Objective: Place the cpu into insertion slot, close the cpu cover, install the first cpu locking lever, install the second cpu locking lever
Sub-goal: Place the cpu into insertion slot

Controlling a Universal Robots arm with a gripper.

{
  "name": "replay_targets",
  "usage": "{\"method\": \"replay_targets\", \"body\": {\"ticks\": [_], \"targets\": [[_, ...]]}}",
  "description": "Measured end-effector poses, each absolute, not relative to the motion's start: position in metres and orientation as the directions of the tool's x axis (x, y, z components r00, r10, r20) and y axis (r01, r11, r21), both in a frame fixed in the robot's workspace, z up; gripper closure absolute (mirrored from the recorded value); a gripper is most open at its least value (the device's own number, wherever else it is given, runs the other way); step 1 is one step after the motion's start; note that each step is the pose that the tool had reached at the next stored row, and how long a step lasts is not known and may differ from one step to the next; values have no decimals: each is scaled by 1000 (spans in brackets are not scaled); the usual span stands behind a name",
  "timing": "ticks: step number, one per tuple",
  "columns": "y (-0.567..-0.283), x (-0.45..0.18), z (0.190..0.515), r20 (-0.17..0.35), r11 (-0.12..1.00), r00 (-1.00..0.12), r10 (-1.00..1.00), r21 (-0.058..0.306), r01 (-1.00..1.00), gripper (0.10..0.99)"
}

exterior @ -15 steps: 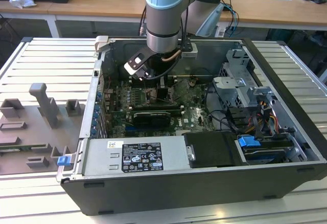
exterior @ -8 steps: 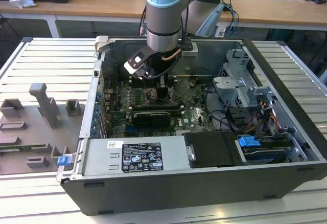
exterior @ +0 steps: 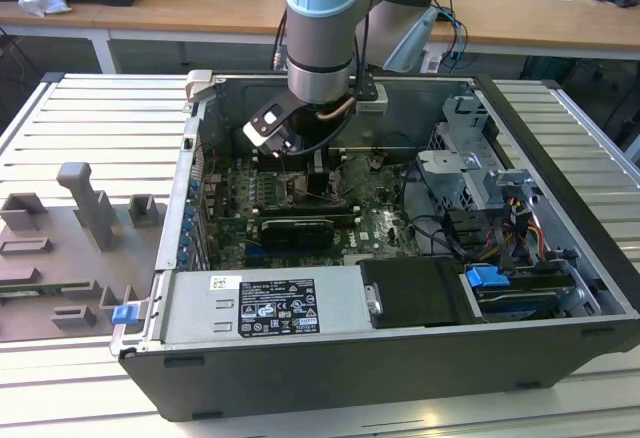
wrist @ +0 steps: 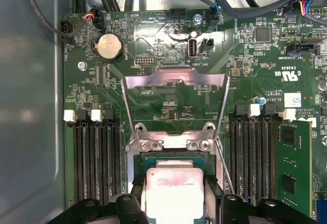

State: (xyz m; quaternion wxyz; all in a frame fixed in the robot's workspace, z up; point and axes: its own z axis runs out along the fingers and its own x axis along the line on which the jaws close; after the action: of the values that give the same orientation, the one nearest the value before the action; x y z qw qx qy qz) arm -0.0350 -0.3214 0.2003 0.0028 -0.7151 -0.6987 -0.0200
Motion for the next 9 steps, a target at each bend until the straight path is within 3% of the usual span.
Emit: {"method": "replay_targets", "body": {"ticks": [9], "targets": [[-321,-35,198,32,-23,23,999,24,999,545]]}}
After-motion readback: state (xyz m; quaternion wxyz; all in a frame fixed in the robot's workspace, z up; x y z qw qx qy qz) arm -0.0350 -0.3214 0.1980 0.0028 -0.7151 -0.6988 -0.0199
